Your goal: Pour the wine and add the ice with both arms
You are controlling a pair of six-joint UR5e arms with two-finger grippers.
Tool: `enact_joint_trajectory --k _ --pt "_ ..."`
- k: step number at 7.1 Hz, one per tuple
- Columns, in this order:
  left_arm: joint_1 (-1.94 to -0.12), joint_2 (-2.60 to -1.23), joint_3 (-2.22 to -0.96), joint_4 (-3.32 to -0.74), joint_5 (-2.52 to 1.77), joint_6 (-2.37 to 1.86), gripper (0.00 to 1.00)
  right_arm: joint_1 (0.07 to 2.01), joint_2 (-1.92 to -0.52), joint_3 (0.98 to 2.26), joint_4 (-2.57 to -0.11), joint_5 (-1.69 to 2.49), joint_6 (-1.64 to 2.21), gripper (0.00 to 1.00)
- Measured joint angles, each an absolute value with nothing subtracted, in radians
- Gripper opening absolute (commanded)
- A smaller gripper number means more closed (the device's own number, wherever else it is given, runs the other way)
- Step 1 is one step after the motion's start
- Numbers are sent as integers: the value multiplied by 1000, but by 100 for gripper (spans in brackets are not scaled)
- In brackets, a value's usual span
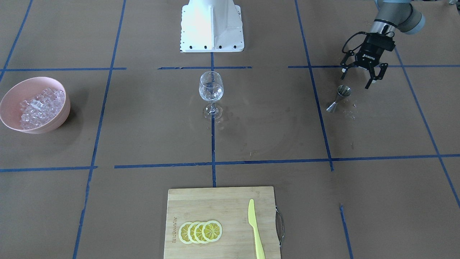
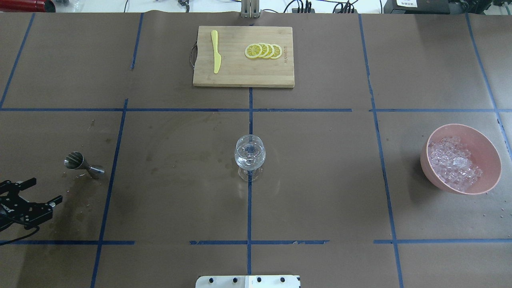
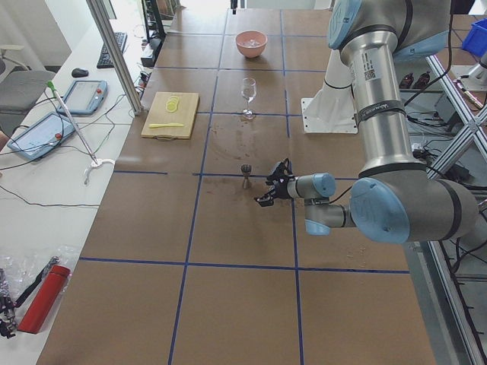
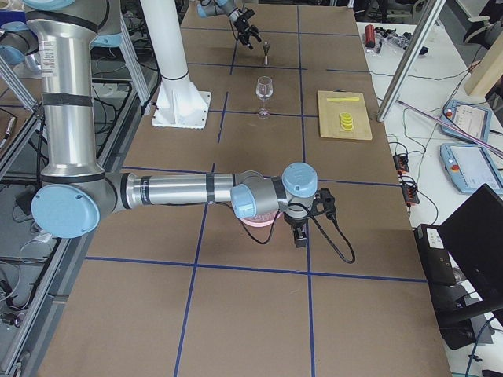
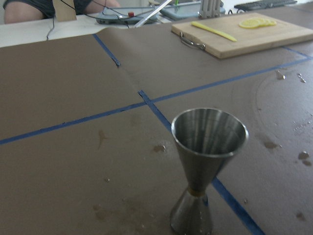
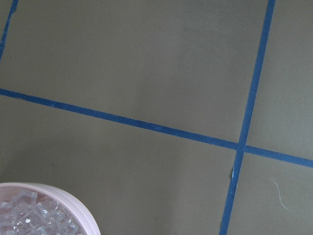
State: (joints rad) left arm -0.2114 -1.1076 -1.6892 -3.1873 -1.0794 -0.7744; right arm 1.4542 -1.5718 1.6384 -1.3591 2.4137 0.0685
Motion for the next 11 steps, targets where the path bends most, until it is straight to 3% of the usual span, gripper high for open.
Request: enact_joint_trajectory --k 2,5,7,11 --pt "-369 -1058 -1684 -3185 -1248 -753 100 1449 -1581 1703 -1359 2423 168 100" --pt "-837 -1091 -1677 -3081 -1759 -617 100 1334 -1674 1920 -1359 2432 439 100" --pt "-1118 -1152 -1674 -2961 -2080 -547 100 1194 -1691 1957 -1357 2375 593 100" --pt "-1221 -1154 -1637 -2919 -2193 -549 100 975 -1728 1946 -1232 2177 970 87"
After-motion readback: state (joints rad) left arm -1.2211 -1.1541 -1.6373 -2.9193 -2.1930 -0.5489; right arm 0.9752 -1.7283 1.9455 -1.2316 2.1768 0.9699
